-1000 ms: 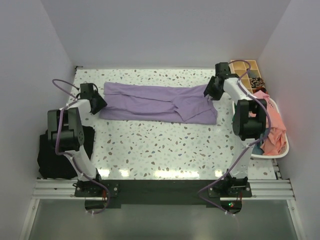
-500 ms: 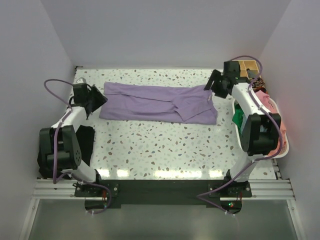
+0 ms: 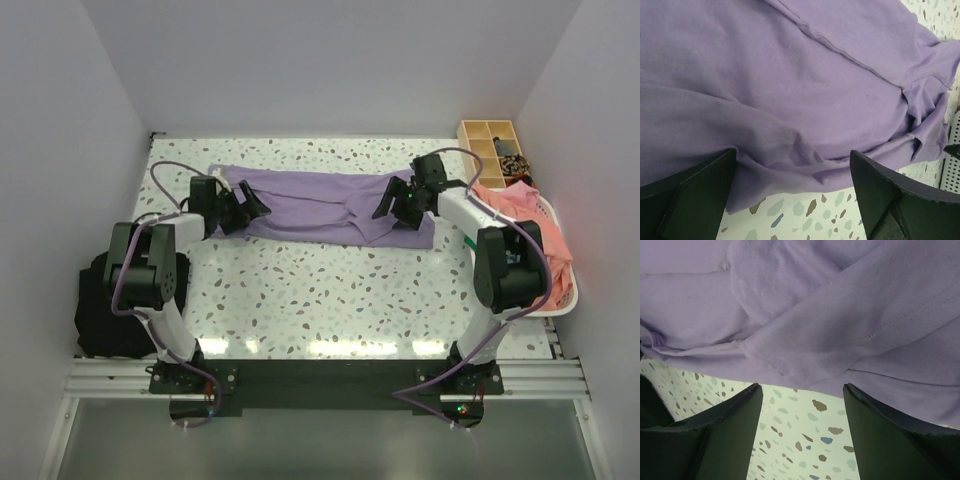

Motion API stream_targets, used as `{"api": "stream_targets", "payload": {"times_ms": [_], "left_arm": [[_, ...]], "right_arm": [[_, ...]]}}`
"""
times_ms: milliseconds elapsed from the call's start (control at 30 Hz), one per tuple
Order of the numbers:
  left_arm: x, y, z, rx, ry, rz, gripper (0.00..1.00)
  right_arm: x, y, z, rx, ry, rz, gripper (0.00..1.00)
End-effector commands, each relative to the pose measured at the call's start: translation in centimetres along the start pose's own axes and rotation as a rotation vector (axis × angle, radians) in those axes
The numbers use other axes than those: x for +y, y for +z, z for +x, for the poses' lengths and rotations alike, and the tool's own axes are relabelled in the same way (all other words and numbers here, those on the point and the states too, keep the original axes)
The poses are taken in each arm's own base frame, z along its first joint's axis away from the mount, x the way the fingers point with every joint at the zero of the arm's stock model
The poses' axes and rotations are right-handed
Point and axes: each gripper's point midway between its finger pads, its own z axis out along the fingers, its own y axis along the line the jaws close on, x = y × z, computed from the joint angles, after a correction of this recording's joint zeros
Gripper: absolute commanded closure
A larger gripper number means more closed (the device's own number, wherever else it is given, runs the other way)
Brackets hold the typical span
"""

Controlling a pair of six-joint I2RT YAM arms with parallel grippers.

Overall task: Fold and stack the t-shirts
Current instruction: Fold the other side of the tshirt into a rectangle

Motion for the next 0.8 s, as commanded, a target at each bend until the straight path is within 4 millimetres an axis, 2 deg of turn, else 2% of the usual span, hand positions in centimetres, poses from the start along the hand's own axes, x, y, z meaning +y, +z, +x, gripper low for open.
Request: {"api": "stream_targets", "payload": {"times_ms": [0,133,300,333,367,433,467,600,667,767], "left_arm": [[-0.7,0.3,-2.3,-0.052,0.034,0.002,0.00],[-0.5,-1.0,-2.7,-0.094,0.052,-0.048,0.00],[0.0,-3.8,-4.3,-0.191,0.076,-0.153,0.00],[0.6,-4.1,-4.1,-0.186,0.082,-0.188,0.00],[1.2,-4.7,-4.7,-0.212,0.088,-0.240,0.00],[2.7,-5.3,-4.0,-0.181,0.091,-0.321,0.00],[3.4,-5.7,-4.2,-0.191,0.102,-0.365,0.00],[5.2,-5.7,-3.5,-0.166,0.103,-0.445,0.00],[6.0,-5.4,-3.2,-0.155,0.100,-0.472,0.00],[6.8,-5.1,-2.9,-0.146,0.093,-0.498,0.00]], "right_arm": [[0.1,1.2,-0.7,-0.021,0.035,0.002,0.30],[-0.5,1.5,0.0,-0.009,0.042,0.034,0.30],[-1.0,2.2,0.8,0.003,0.055,0.031,0.30],[-1.0,2.4,0.8,0.001,0.059,0.030,0.30],[-1.2,2.5,0.8,0.002,0.061,0.034,0.30],[-1.3,3.0,0.9,0.002,0.065,0.031,0.30],[-1.4,3.2,0.9,0.002,0.067,0.031,0.30],[-1.3,4.1,0.8,0.001,0.073,0.013,0.32],[-1.0,4.6,0.7,0.000,0.074,-0.004,0.35],[-0.4,4.6,0.1,-0.009,0.067,-0.026,0.53]]}}
